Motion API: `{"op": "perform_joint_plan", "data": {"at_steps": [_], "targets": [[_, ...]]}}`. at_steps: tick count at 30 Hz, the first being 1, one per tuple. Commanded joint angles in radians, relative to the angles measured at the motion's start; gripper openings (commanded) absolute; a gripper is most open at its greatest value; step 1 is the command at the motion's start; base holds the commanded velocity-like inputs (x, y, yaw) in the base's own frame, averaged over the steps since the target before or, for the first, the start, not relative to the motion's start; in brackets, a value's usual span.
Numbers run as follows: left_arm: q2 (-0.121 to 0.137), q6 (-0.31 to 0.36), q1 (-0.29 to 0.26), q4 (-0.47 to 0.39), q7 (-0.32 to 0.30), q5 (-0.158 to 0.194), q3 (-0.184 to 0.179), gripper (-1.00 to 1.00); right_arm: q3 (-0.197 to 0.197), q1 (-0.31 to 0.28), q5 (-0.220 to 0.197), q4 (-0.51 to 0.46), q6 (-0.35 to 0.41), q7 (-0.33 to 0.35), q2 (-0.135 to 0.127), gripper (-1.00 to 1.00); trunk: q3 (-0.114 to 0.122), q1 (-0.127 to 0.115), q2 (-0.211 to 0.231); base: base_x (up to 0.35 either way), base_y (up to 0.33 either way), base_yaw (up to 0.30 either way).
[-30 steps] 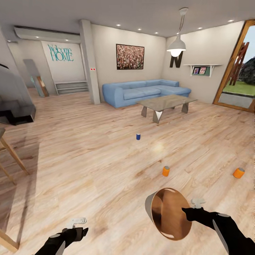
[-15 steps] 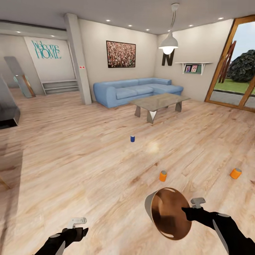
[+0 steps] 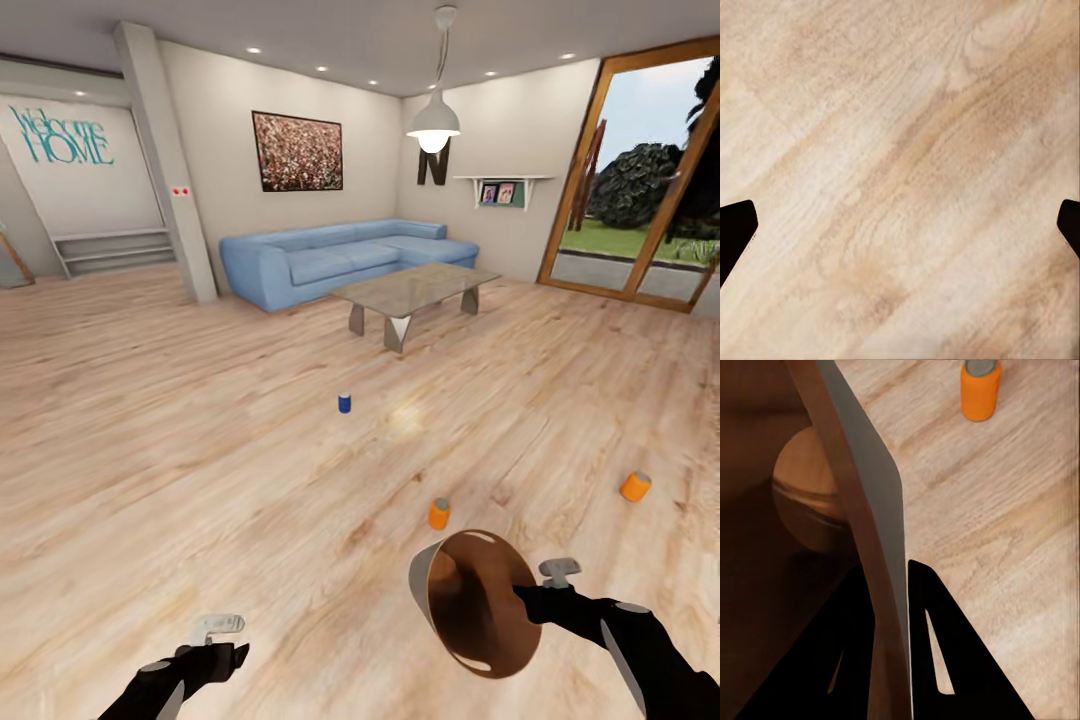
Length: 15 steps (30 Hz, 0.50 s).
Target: Put the three can of soda from the living room inside the tash can in the kitchen.
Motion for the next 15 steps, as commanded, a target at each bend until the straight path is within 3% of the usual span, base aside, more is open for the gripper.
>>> {"op": "perform_joint_plan", "data": {"at_steps": [1, 5, 15], "targets": [[0.000, 0.000, 0.000, 0.000, 0.000, 0.000, 0.000, 1.00, 0.000, 0.000, -0.017, -0.001, 0.006, 0.008, 0.001, -1.00, 0.000, 0.000, 0.000, 0.298, 0.154, -0.227], [0.000, -0.001, 0.000, 0.000, 0.000, 0.001, 0.000, 1.00, 0.001, 0.000, -0.017, -0.001, 0.005, 0.005, 0.003, -1.00, 0.000, 0.000, 0.000, 0.272, 0.198, -0.157], [0.000, -0.002, 0.000, -0.002, 0.000, 0.001, 0.002, 1.00, 0.002, 0.001, -0.015, -0.001, 0.005, 0.002, 0.007, -1.00, 0.000, 0.000, 0.000, 0.193, 0.194, -0.015]]}}
